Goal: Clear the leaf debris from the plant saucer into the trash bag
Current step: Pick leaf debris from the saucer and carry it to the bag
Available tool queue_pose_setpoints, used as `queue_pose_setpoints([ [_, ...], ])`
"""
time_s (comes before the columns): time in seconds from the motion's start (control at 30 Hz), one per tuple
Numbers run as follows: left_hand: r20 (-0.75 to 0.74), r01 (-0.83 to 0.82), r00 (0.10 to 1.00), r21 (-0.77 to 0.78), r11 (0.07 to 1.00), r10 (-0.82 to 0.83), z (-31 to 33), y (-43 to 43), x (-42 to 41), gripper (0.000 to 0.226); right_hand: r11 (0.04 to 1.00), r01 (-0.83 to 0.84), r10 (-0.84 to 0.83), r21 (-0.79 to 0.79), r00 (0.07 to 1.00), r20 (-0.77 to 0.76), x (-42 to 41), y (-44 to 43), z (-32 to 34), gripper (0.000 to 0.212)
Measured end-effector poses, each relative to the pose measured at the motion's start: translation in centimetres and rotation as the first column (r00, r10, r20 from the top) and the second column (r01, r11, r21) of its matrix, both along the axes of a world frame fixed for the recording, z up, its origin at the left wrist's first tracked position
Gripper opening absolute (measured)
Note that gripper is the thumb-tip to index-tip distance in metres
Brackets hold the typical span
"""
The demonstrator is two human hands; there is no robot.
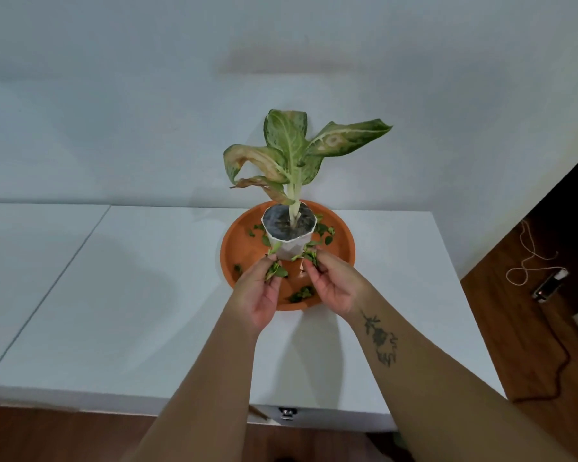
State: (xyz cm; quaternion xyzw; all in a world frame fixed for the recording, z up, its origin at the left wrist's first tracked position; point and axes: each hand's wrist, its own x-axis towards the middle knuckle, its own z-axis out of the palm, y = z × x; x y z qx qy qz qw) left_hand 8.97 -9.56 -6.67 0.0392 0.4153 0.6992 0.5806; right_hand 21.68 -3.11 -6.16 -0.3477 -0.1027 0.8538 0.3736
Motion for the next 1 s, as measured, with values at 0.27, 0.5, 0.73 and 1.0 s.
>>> queue_pose_setpoints([
  [0.27, 0.030, 0.129, 0.991, 0.106, 0.986, -0.133, 0.3, 0.8, 0.1, 0.023, 0.995, 0.092, -0.092, -0.040, 0.996, 0.005, 0.6, -0.4, 0.4, 0.016],
  [0.5, 0.098, 0.238, 0.962, 0.164, 0.957, -0.256, 0.1, 2.7, 2.8, 0.027, 0.974, 0.227, -0.227, -0.017, 0.974, -0.007, 3.6, -0.5, 1.0, 0.015],
  [0.73, 0.127, 0.381, 0.912, 0.099, 0.919, -0.391, 0.7, 4.5, 8.4, 0.010, 0.900, 0.434, -0.436, 0.050, 0.898, 0.062, 10.2, -1.5, 1.5, 0.015],
  [1.0, 0.146, 0.526, 0.835, 0.070, 0.847, -0.531, 0.9, 5.6, 18.6, 0.012, 0.797, 0.596, -0.602, 0.093, 0.797, 0.044, 21.0, -2.5, 2.5, 0.013],
])
